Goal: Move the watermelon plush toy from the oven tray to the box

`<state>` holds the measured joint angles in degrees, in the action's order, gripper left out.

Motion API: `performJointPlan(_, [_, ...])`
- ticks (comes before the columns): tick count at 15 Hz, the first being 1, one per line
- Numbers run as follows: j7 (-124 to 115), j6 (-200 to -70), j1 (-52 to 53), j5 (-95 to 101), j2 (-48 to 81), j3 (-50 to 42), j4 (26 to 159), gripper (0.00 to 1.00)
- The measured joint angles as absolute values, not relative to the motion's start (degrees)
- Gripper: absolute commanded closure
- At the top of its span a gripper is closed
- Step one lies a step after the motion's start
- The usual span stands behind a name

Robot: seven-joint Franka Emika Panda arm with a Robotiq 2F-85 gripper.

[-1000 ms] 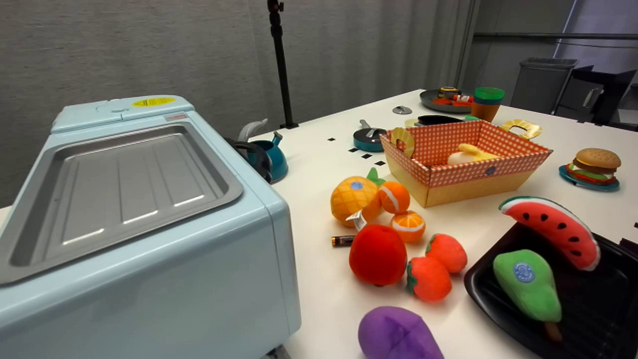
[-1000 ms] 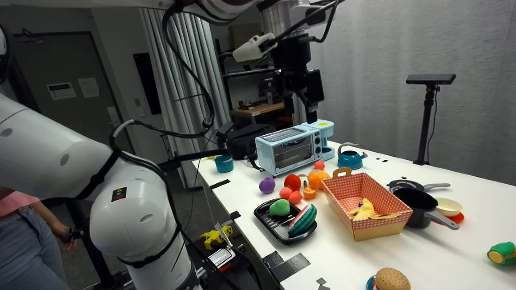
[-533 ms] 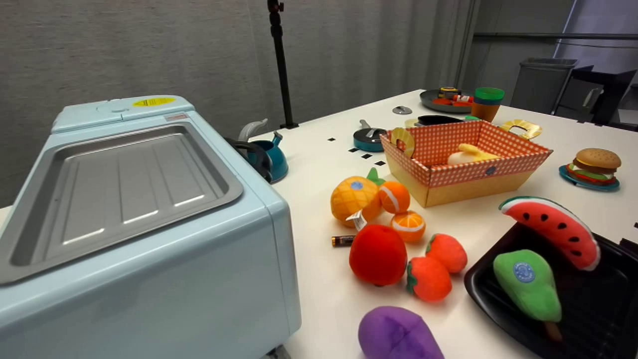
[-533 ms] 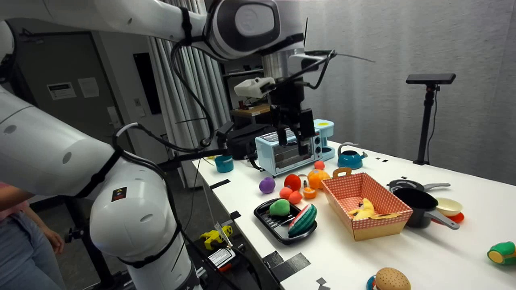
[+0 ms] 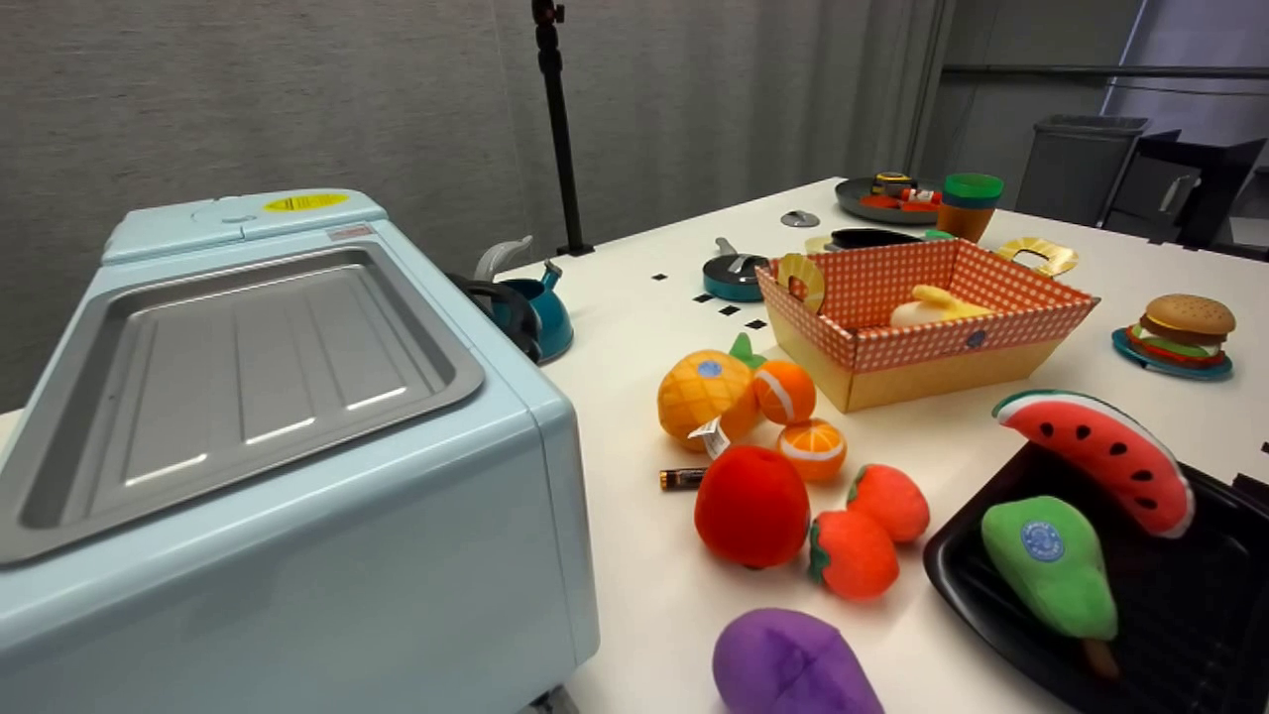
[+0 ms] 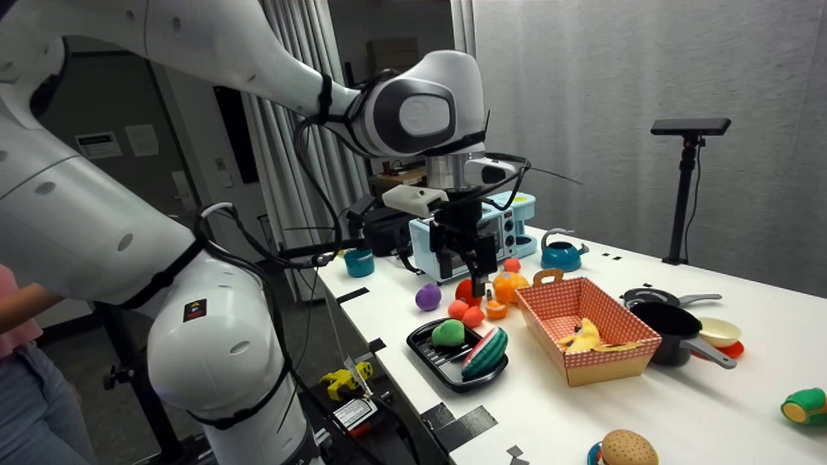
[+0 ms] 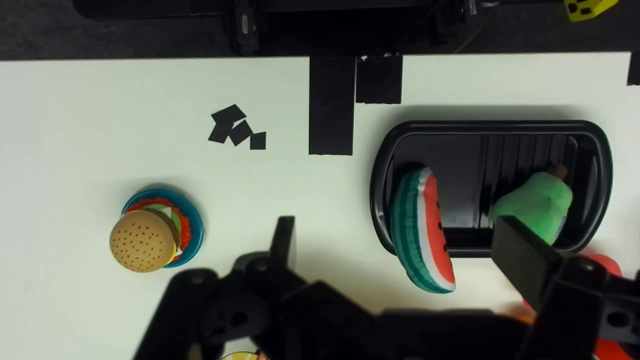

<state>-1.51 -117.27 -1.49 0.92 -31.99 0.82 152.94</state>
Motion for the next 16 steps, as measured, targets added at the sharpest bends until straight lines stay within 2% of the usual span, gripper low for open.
performJointPlan(10, [-1.19,-118.2,-1.46,0.92,-31.02,0.79,153.06,0.0])
performJointPlan(16, [2.04,-131.93,2.5,-5.51,-22.67,0.63,154.89,0.0])
